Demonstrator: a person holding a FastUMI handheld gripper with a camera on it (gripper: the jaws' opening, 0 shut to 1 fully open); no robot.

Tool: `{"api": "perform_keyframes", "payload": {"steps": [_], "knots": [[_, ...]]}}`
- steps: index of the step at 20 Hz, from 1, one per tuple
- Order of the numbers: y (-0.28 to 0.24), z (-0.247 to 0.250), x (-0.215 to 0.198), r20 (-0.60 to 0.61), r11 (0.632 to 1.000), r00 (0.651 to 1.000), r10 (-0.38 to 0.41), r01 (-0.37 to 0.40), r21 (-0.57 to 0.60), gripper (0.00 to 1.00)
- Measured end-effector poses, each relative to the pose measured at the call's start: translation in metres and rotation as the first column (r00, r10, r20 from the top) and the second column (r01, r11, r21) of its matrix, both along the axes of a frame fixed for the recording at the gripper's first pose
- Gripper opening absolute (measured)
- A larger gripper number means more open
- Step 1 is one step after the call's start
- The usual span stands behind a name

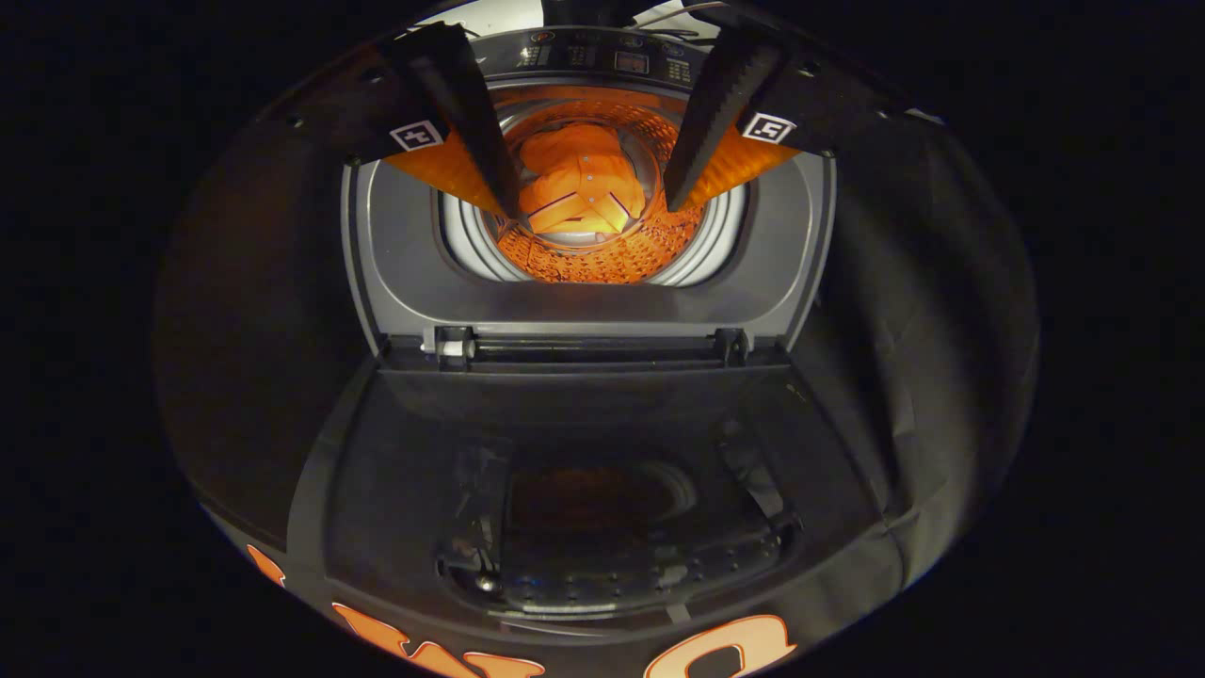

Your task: Put the clothes into the washing machine and then close the washing machine lid.

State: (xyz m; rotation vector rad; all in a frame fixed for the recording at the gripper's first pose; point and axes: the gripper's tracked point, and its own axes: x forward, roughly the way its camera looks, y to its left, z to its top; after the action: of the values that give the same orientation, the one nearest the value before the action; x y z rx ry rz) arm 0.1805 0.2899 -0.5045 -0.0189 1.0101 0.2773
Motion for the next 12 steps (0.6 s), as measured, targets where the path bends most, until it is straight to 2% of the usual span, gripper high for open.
{"api": "perform_keyframes", "payload": {"steps": [12], "knots": [[0.012,0.125,0.031,0.193,0.999,0.981,0.001,-0.011,0.052,0.99]]}}
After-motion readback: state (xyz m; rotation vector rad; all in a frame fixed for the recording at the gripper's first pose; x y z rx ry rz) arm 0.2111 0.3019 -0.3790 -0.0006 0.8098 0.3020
